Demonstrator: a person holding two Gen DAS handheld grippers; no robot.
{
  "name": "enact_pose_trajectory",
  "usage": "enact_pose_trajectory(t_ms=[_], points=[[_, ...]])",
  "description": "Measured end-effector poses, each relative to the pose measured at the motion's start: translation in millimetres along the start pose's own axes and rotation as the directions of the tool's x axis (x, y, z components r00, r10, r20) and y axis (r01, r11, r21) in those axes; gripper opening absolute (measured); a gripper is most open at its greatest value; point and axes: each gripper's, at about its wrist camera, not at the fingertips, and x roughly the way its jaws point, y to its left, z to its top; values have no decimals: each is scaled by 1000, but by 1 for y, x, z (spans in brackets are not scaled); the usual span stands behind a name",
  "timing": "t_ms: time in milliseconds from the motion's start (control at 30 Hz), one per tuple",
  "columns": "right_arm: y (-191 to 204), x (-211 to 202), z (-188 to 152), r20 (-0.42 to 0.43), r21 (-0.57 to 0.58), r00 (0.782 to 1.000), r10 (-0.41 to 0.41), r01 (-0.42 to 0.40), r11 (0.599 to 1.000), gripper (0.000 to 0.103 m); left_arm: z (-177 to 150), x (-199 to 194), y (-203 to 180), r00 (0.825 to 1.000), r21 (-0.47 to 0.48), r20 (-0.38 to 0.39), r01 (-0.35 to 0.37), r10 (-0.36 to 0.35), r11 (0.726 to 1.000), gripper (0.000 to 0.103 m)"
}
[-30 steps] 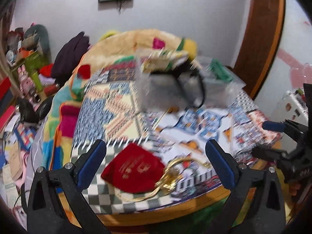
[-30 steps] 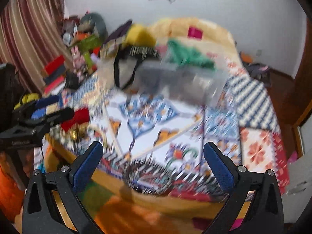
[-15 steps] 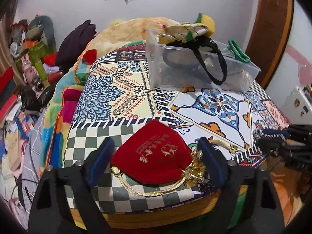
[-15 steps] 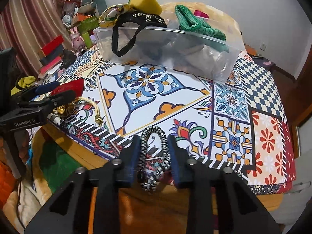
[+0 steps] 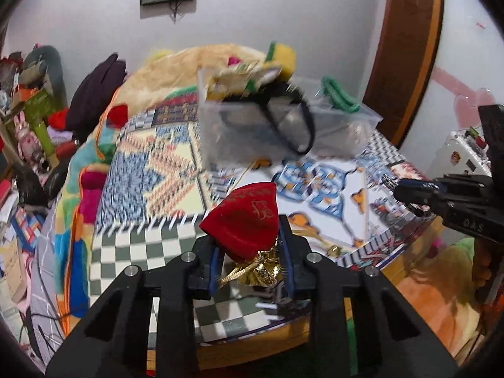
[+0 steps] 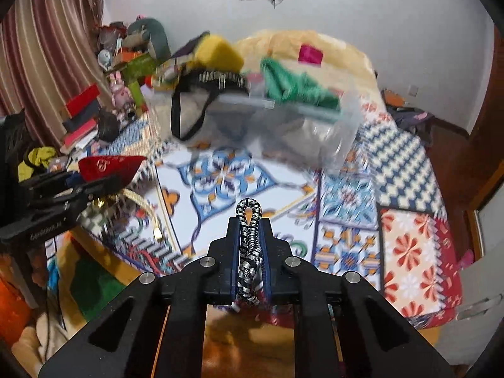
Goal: Organize soft objects
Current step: 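Grasp the braided cord with the right tool while the left tool grasps the red pouch, then drop the braided cord into the box with the right tool while the left lowers the red pouch in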
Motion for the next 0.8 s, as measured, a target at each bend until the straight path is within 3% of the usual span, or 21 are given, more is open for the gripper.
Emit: enact_pose_trajectory(t_ms=[200, 467, 633, 800], points=[[-8, -25, 26, 108, 16, 994, -20, 18, 1000, 11, 25, -26, -17, 994, 44, 101, 27, -31, 999, 31], [-13, -42, 75, 250, 37, 967, -41, 33, 999, 11, 73, -39, -22, 973, 55, 221, 57, -68, 997, 31], [-15, -36, 101, 290, 41, 956, -49, 39, 998, 11, 106, -34, -20, 958, 58, 280, 46, -60, 997, 31], [-11, -8, 123, 278, 29, 960, -32, 25, 999, 11, 127, -10, -13, 961, 46, 273, 38, -50, 998, 31]])
